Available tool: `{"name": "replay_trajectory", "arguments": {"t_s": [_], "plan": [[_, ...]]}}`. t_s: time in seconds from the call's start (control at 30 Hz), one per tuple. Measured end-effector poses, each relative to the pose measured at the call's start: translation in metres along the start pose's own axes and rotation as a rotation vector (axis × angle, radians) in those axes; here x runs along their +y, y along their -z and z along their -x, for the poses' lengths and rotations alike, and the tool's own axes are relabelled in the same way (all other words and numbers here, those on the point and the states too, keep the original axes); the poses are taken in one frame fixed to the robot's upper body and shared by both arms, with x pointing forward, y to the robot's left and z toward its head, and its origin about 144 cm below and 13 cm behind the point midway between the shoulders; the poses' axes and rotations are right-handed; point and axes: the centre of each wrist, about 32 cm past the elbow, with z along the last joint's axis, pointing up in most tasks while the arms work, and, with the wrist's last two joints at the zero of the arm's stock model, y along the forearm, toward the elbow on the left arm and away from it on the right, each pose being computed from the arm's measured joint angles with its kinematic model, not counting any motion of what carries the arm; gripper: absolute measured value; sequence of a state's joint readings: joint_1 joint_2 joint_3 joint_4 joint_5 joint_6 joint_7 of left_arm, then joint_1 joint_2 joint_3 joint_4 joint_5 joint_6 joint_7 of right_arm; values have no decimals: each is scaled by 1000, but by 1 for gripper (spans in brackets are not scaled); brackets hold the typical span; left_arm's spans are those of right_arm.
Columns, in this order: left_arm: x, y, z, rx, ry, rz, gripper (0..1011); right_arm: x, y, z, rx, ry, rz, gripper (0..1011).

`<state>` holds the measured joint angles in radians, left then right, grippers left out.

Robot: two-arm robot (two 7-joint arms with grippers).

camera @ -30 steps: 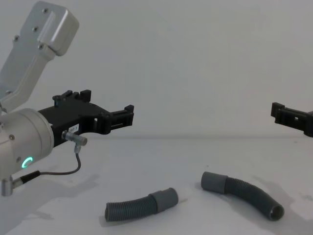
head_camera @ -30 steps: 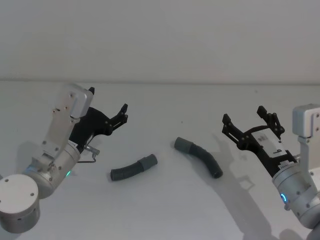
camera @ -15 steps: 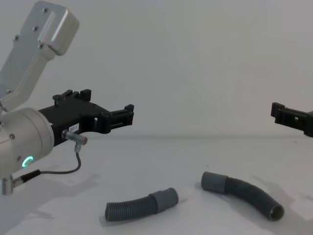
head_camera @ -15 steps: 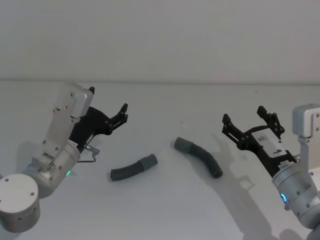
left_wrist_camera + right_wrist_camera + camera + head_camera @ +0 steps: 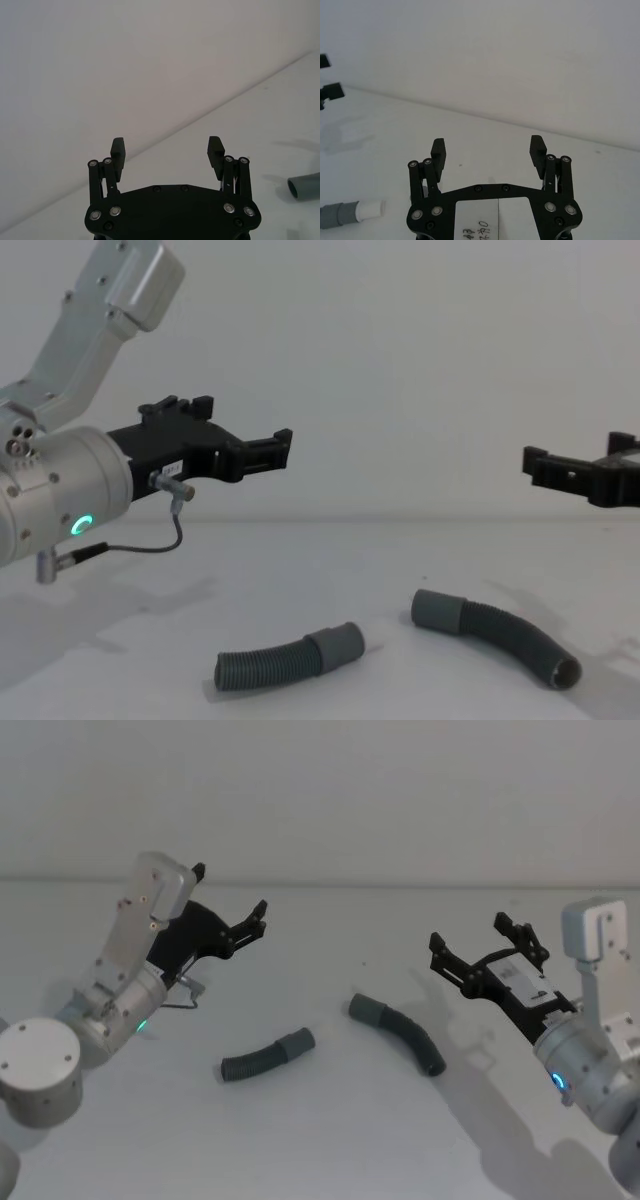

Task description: Use both hands to pick up one end of the pipe from the table, align the ends, and insert them.

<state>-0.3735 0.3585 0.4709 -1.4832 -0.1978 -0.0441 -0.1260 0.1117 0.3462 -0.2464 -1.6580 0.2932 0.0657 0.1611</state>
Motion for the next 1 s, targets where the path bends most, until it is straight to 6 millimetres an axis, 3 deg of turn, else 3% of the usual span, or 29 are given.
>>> {"name": "replay_trajectory", "arguments": {"t_s": [0.5, 0.7, 1.0], "plan": [[-42, -1, -36, -24, 211, 32, 1001, 55, -16, -45, -48, -210, 92, 1002], [-57, -3, -50, -27, 310, 28, 1001, 67, -17, -59, -59, -254, 118, 1002], [-69, -5, -69, -14, 473, -2, 1001, 69, -15, -69, -60, -272, 126, 1002]]}}
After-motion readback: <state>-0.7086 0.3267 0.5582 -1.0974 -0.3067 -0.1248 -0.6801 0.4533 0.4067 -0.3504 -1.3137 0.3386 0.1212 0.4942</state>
